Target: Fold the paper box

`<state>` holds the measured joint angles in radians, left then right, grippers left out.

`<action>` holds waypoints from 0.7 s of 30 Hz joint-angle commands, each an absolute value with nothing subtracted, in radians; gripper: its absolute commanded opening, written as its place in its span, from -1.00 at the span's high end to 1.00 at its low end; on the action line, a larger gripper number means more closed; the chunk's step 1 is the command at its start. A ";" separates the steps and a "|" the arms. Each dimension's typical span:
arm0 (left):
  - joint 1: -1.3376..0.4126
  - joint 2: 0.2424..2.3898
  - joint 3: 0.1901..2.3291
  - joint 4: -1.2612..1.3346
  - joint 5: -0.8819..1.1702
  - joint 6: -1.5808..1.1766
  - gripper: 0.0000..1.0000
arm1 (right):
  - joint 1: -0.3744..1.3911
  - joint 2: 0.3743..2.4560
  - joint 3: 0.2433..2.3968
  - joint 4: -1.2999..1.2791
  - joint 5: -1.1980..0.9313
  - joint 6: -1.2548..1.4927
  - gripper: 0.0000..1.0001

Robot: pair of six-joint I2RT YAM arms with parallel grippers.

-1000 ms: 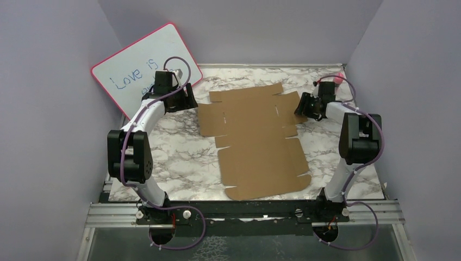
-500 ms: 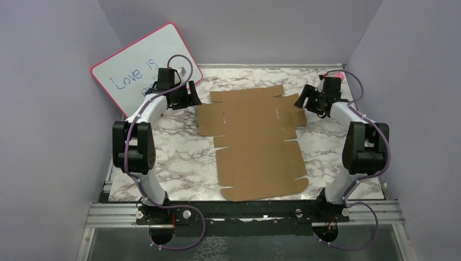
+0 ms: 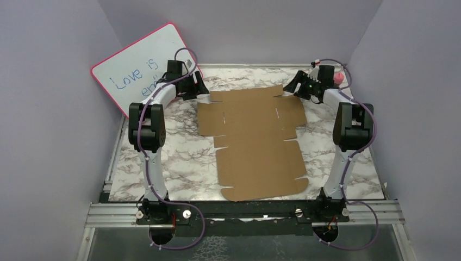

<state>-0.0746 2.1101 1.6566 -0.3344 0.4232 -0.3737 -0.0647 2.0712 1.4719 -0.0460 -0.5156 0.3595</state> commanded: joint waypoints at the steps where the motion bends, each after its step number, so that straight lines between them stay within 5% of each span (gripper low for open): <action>1: -0.087 2.179 1.737 -0.271 0.495 -0.436 -0.49 | -0.061 2.162 1.575 -0.009 -0.630 0.422 -0.55; 10: -0.116 2.317 1.839 -0.243 0.554 -0.481 -0.37 | -0.060 2.335 1.722 -0.009 -0.697 0.463 -0.33; 21: -0.137 2.361 1.860 -0.236 0.571 -0.465 0.02 | -0.049 2.387 1.735 0.038 -0.730 0.470 0.52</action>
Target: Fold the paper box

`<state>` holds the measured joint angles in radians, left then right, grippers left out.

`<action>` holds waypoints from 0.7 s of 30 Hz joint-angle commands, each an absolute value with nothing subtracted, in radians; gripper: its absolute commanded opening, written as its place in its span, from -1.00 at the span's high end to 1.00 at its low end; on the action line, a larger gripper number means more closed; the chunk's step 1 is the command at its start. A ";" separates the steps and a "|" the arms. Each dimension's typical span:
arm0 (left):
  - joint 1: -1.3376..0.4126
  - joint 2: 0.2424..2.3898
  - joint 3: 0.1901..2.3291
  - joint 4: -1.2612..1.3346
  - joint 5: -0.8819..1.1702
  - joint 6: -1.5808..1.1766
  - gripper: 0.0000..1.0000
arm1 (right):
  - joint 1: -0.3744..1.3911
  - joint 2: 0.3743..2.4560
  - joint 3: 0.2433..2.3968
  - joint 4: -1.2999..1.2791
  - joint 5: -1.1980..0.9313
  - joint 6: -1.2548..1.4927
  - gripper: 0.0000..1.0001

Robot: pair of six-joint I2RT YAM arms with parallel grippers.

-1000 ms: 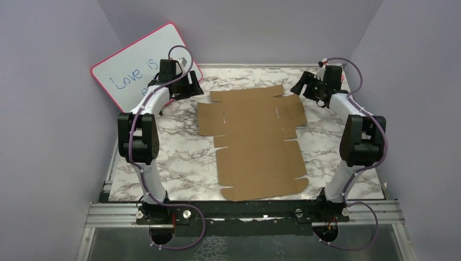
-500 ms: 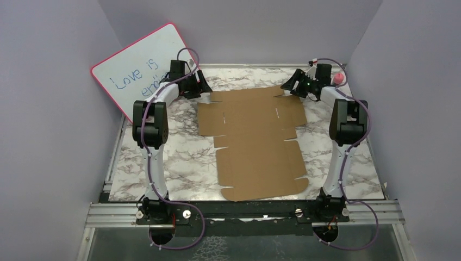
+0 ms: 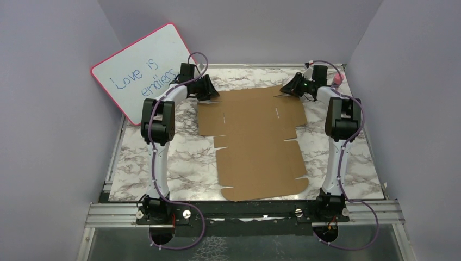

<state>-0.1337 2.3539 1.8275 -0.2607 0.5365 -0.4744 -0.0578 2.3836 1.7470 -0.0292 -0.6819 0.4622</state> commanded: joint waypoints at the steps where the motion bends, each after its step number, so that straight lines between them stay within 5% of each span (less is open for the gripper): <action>1: -0.137 2.361 1.858 -0.235 0.573 -0.462 0.06 | -0.049 2.381 1.723 0.044 -0.735 0.470 0.60; 6: -0.143 2.339 1.827 -0.233 0.562 -0.451 0.36 | -0.046 2.321 1.644 0.055 -0.714 0.443 0.92; 13: -0.200 2.269 1.779 -0.255 0.409 -0.404 0.80 | -0.006 2.211 1.550 0.002 -0.544 0.348 0.94; 21: -0.308 2.227 1.811 -0.365 0.113 -0.315 0.94 | 0.094 2.111 1.519 -0.129 -0.224 0.230 0.96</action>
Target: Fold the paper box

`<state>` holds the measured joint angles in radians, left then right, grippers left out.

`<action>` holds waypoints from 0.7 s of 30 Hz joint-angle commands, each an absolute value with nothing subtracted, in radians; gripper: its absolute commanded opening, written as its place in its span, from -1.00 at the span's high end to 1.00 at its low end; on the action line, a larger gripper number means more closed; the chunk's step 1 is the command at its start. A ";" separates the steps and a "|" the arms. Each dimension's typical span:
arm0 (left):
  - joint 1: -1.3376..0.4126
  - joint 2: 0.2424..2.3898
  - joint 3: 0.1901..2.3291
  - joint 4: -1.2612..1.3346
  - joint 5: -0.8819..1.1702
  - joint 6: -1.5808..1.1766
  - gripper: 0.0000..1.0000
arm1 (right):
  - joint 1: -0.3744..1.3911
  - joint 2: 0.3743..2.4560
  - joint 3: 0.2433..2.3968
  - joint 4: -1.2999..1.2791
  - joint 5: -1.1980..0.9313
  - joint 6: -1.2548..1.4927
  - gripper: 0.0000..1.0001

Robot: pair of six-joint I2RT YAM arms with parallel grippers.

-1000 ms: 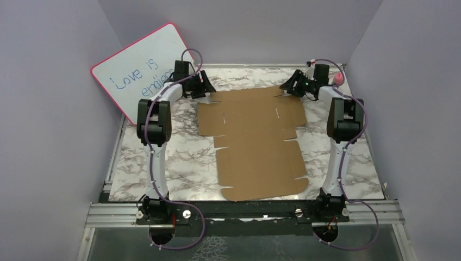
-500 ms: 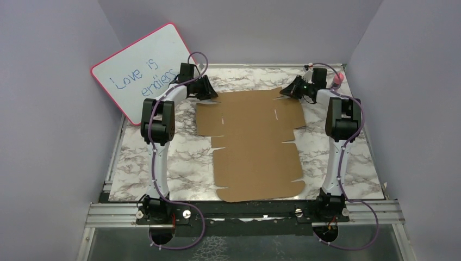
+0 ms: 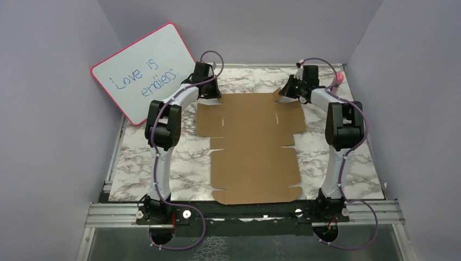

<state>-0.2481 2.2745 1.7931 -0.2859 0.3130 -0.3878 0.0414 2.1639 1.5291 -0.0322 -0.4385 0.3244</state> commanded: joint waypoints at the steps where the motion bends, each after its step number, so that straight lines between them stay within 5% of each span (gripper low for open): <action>1: -0.323 2.226 1.822 -0.385 0.074 -0.304 0.94 | 0.107 2.104 1.522 -0.143 -0.186 0.219 0.96; 9: -0.425 2.269 1.931 -0.472 -0.157 -0.260 0.94 | 0.232 2.105 1.585 -0.217 0.089 0.145 0.96; 21: -0.464 2.335 2.009 -0.497 -0.165 -0.275 0.83 | 0.316 2.143 1.647 -0.236 0.203 0.124 0.86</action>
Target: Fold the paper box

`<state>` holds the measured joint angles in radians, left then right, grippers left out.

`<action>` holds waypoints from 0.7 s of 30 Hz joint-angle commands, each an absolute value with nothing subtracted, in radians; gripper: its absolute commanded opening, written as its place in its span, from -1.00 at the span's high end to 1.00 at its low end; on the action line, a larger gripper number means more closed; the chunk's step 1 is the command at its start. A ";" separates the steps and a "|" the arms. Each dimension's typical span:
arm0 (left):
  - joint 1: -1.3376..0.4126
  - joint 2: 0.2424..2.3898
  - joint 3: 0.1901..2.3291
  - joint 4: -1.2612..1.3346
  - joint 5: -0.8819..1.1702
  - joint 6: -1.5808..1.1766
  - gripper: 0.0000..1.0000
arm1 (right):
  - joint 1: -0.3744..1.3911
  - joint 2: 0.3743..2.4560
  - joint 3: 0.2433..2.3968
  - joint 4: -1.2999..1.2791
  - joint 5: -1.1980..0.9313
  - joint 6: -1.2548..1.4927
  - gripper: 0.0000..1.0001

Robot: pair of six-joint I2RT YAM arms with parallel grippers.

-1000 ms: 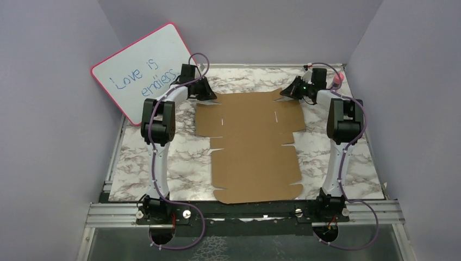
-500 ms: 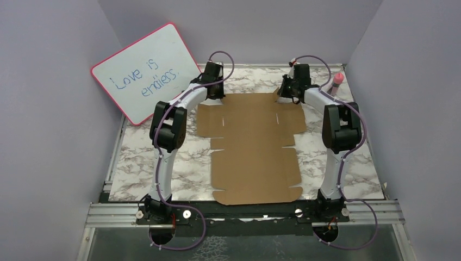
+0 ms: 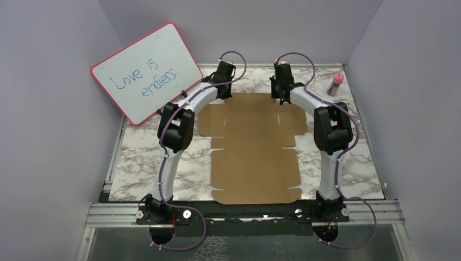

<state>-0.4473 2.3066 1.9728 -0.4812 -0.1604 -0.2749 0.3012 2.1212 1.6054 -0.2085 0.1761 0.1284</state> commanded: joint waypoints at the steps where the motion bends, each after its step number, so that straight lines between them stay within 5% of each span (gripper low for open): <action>1: -0.462 2.330 2.011 -0.501 -0.170 -0.273 0.79 | 0.316 2.139 1.649 -0.236 0.201 0.120 0.83; 11: -0.398 2.128 1.895 -0.499 -0.104 -0.318 -0.15 | 0.316 2.005 1.597 -0.236 0.156 0.124 -0.02; 21: -0.342 1.778 1.430 -0.339 0.023 -0.415 -0.45 | 0.316 1.821 1.389 -0.203 -0.007 0.163 -0.50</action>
